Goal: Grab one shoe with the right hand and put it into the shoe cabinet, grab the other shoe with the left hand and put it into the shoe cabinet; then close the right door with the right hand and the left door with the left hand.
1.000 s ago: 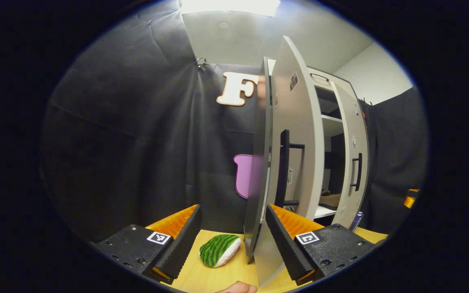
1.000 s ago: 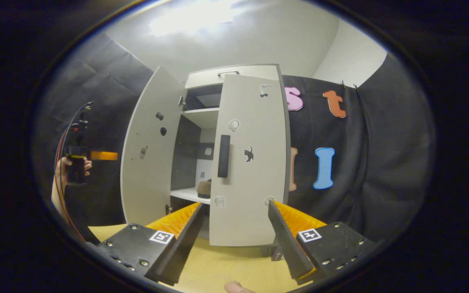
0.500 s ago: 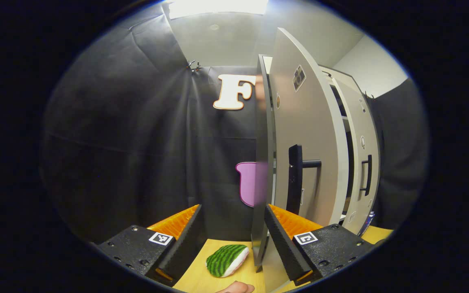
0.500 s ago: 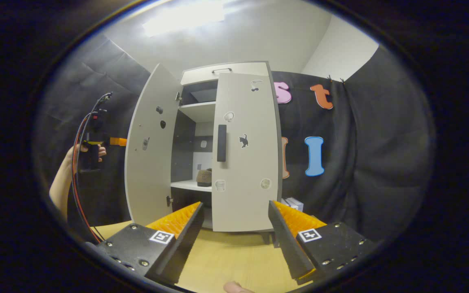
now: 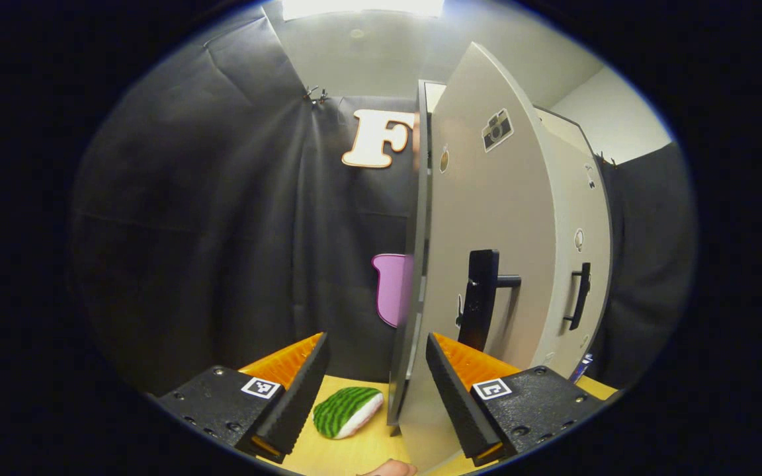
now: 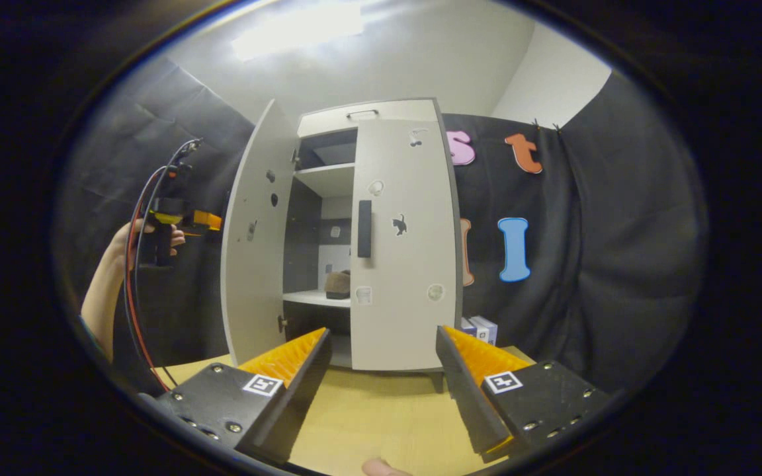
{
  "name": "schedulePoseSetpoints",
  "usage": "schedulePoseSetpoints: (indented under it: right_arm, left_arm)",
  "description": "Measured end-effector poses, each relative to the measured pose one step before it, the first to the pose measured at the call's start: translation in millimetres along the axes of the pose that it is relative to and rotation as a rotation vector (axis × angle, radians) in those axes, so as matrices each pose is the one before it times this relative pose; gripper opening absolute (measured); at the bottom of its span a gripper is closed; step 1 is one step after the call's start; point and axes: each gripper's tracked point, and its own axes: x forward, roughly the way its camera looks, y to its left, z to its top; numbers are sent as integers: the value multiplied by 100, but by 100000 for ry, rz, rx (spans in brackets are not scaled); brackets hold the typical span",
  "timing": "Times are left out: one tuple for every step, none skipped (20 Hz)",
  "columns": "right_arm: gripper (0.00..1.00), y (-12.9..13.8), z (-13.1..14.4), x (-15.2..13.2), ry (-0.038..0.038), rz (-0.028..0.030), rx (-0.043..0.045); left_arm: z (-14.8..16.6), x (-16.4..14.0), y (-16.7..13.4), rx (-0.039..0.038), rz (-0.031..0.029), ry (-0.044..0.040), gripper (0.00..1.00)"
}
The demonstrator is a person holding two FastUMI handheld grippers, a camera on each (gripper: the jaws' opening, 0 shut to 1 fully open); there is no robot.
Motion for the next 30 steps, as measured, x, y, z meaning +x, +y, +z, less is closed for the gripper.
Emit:
schedulePoseSetpoints:
  right_arm:
    - [95,-82,-76,80,180,-284,-172]
    - [95,-97,-193,-98,358,-212,-240]
    - [95,-133,-116,44,206,-249,-134]
    - [95,-255,-139,21,121,-310,172]
    - [95,-249,-56,-33,221,-299,432]
    - [95,-278,-158,-11,175,-374,593]
    - [95,-334,-74,37,160,-433,568]
    - [95,-316,-101,1,138,-451,371]
    - [95,-349,-29,-6,154,-517,348]
    - [95,-206,-73,-71,142,-512,298]
    - [95,-235,10,34,-107,-632,529]
    - [95,-218,72,41,-263,-522,606]
    - [93,-129,38,11,-98,-233,349]
    - [93,-26,-62,32,-23,-171,392]
    - [93,-54,-35,34,-116,-97,185]
    - [93,-73,-79,-76,-92,-162,-19]
    - [93,-83,-80,-23,-118,43,-331]
    - [95,-174,-83,-25,-319,-314,68]
    - [93,-269,-136,-53,35,-593,535]
    - [93,-223,-265,-15,266,-391,488]
    - [93,-181,-213,-14,511,-123,244]
    - [95,-240,-196,-52,519,-212,-17]
    - [95,-329,-107,23,196,-636,131]
    - [95,-339,-3,-245,-29,-276,131]
    - [95,-154,-42,-138,-33,140,121]
    - [93,-118,-70,46,104,14,249]
    - [93,-126,-99,-27,21,-11,300]
    - [93,-169,-62,-17,152,-50,276]
    - [93,-133,-144,22,331,-44,45]
    - [95,-188,-186,-85,326,-297,73]
  left_arm:
    - [-68,210,-1031,763,-1724,821,90]
    - [-45,163,-893,158,-1684,405,86]
    - [-119,75,-694,198,-1585,654,86]
    - [-128,52,-560,-488,-643,824,91]
    - [-54,192,-43,-535,838,465,91]
    - [15,104,270,-1114,3047,-130,86]
    - [214,191,171,576,1871,-765,91]
    - [141,146,5,976,453,-630,91]
    - [166,263,35,-230,531,-918,91]
    - [-86,12,-176,-1116,-195,14,91]
    - [-207,61,-392,-402,-933,384,90]
    - [-125,77,-446,-246,-1003,283,90]
    - [49,214,-398,-156,-864,212,86]
    - [36,134,-403,-26,-274,125,90]
    - [-63,241,-275,328,211,-352,90]
    - [0,280,-315,393,492,-367,86]
    - [-143,425,-393,937,0,212,86]
    - [-329,383,-524,467,-327,728,91]
    - [-411,383,-613,53,-947,1056,86]
    - [-417,393,-773,-626,-1561,1414,91]
    - [-705,189,-884,-786,-2141,2172,91]
    - [-507,300,-925,-1149,-2292,1650,91]
    - [-381,247,-990,-596,-2342,1442,87]
    - [-186,306,-646,108,-957,426,91]
    - [-294,289,-194,787,642,701,92]
    - [-67,117,-21,1447,1836,-267,92]
    - [165,29,-63,1461,1056,-1601,92]
    - [31,-75,-134,996,955,-710,92]
    - [-16,67,-174,695,-52,-589,92]
    - [-106,-105,-56,935,500,188,92]
